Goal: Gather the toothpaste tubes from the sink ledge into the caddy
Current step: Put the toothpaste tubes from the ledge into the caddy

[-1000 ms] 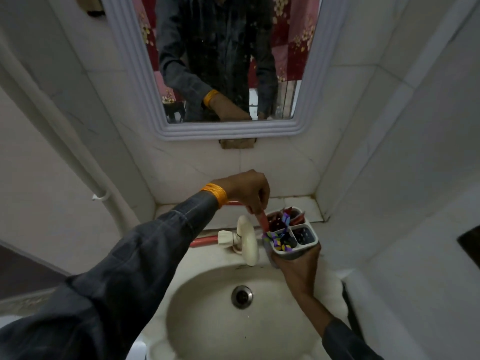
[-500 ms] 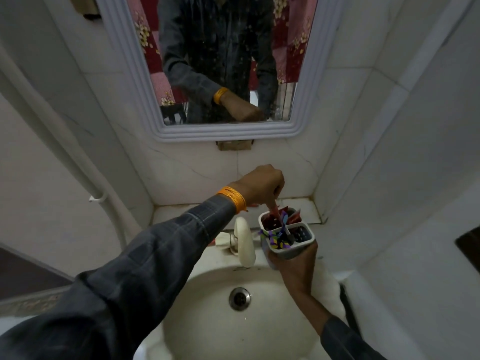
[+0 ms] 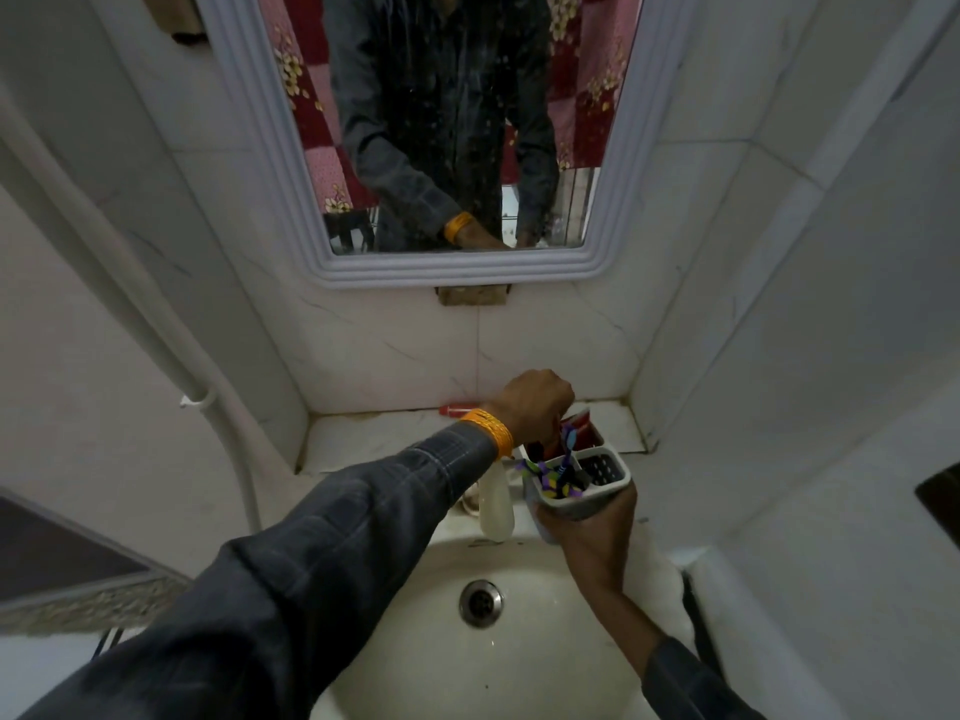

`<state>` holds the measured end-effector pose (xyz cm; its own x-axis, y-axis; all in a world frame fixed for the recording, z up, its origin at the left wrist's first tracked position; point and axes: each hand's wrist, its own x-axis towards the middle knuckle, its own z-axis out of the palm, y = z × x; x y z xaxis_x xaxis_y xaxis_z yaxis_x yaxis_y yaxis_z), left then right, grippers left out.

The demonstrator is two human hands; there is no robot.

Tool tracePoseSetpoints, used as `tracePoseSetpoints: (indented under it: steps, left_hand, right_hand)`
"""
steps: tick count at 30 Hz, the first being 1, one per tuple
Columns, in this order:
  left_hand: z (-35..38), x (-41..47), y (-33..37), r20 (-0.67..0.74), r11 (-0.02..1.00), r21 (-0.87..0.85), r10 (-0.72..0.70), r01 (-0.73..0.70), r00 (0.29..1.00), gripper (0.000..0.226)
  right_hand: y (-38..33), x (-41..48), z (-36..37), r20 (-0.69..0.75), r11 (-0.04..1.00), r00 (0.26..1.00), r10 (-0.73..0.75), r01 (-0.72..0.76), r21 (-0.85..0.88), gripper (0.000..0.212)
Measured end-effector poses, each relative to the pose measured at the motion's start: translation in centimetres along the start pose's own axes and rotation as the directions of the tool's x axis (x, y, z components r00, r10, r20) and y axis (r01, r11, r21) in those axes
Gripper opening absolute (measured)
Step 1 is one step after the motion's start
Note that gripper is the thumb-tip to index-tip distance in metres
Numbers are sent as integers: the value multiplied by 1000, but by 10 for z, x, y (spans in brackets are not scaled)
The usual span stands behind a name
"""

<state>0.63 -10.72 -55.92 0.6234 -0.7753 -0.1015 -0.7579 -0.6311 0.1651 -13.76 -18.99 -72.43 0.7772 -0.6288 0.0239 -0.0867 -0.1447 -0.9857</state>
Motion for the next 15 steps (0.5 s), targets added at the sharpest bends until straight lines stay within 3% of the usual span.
tracePoseSetpoints:
  steps: [8, 12, 15]
  left_hand:
    - [3, -5, -23, -49, 988, -153, -6, -1, 999, 15]
    - [6, -4, -14, -49, 993, -107, -61, 56, 997, 17]
    - [7, -6, -13, -34, 998, 43, -46, 47, 998, 26]
  right_hand:
    - [2, -5, 3, -53, 999, 999, 0, -3, -49, 116]
    - [0, -6, 5, -66, 998, 998, 3, -6, -58, 115]
    - [1, -4, 4, -57, 998, 998, 7, -11, -66, 119]
